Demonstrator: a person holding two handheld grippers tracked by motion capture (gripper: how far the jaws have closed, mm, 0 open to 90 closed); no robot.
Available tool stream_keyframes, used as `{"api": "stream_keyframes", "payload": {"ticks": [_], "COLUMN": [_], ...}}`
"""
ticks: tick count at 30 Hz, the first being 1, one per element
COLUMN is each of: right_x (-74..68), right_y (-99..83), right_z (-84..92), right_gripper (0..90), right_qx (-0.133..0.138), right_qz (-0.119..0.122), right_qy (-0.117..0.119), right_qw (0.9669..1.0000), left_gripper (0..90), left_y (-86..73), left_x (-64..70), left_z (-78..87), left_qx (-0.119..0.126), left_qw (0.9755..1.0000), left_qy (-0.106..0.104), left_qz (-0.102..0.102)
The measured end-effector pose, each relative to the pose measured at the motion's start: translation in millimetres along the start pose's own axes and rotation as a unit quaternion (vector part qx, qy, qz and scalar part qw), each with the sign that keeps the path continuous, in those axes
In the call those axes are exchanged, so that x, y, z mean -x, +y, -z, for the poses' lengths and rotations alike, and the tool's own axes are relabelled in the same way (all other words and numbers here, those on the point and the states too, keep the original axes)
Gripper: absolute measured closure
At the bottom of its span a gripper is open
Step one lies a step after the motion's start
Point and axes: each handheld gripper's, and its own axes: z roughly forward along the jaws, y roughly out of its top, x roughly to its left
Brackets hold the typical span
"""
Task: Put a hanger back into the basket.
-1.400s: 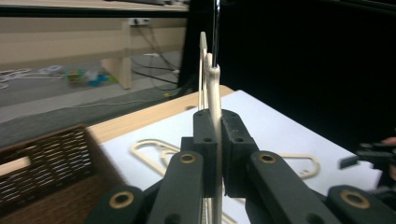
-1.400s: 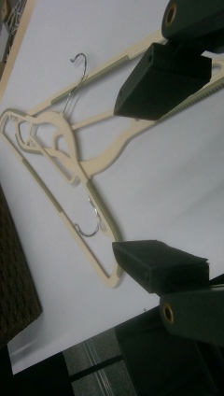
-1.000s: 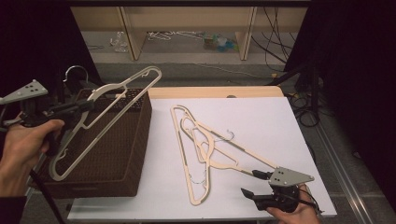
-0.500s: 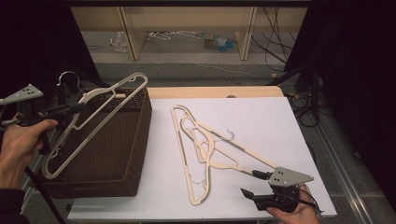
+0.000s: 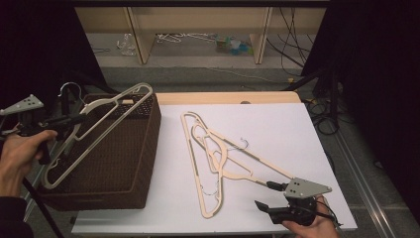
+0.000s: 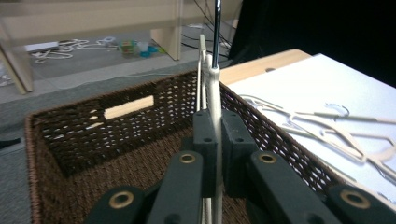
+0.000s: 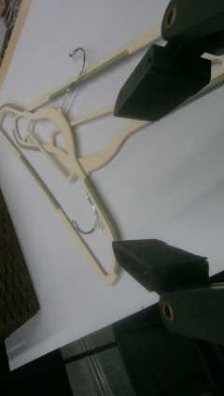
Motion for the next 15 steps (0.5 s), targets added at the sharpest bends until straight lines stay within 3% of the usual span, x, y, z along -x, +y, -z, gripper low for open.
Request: {"api": "stream_keyframes", "payload": {"ticks": [3,8,13,15], "right_x": [0.2,-0.3,-0.1,-0.2], "right_y": [0.0,-0.1,-0.3,-0.4], "right_z": [0.1,-0.3,-0.5,-0.9], "right_gripper": [30.8,30.8,30.8,30.9], "right_qx": [0.001,-0.001,-0.002,-0.002], "right_qz": [0.001,0.000,0.001,0.001], "right_qy": [0.000,0.002,0.002,0.002], "right_qw": [1.0000,1.0000,1.0000,1.0000], "left_gripper": [85.9,85.9,85.8,85.7], "left_y": [-3.1,-9.4,-17.7,-26.3], "left_x": [-0.4,-5.0,-8.3,-10.1], "left_z": [-1.8,-3.3,-5.7,-11.3], "left_qx": [-0.002,-0.019,-0.027,-0.051], "left_qw": [1.0000,0.9997,0.9996,0.9987], "left_qy": [-0.006,0.005,0.001,0.006], "left_qz": [-0.005,-0.014,-0.006,-0.003]}}
